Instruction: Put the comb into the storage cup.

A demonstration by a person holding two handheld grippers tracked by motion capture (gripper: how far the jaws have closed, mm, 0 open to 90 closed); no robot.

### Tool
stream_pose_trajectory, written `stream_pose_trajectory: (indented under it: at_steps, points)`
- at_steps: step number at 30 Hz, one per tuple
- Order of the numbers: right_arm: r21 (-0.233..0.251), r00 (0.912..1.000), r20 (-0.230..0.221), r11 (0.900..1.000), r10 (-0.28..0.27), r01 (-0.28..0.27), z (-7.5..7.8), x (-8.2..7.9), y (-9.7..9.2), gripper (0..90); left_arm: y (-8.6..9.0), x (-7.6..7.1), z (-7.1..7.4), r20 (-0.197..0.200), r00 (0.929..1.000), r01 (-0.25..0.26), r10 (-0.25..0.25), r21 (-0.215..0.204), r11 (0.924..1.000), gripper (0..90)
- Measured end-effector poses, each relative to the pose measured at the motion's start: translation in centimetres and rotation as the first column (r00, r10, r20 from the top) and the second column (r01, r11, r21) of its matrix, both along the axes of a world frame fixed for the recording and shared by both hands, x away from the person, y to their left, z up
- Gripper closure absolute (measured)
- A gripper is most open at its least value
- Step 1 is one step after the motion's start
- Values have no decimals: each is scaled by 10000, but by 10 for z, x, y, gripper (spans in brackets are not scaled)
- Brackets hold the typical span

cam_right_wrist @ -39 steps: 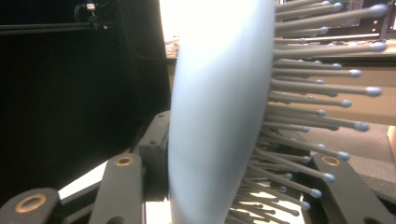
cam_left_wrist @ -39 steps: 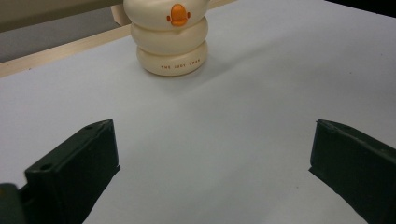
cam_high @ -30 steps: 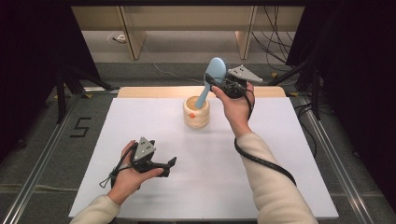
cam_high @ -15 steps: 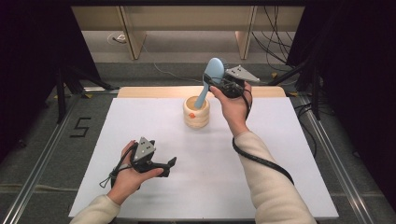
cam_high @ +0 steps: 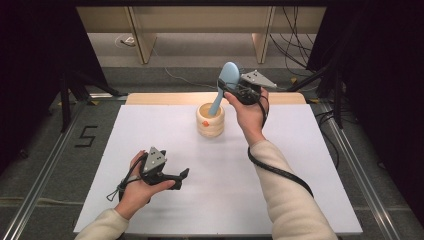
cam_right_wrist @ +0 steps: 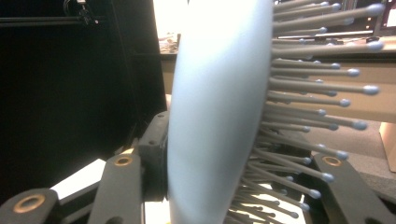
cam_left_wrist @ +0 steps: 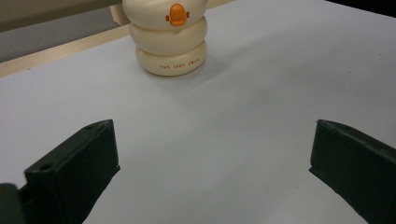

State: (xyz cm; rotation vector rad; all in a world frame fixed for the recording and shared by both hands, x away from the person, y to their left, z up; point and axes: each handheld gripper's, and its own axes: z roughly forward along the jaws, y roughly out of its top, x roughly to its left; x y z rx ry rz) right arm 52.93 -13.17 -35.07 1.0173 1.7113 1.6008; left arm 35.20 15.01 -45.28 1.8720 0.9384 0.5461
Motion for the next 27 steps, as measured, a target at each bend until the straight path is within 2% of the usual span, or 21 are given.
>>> stream_pose_trajectory:
  at_steps: [27]
  points:
    - [-70, 9999, -129, 9999, -115, 114, -6, 6, 3, 500, 0, 1, 0, -6, 10000, 6, -6, 14, 10000, 3]
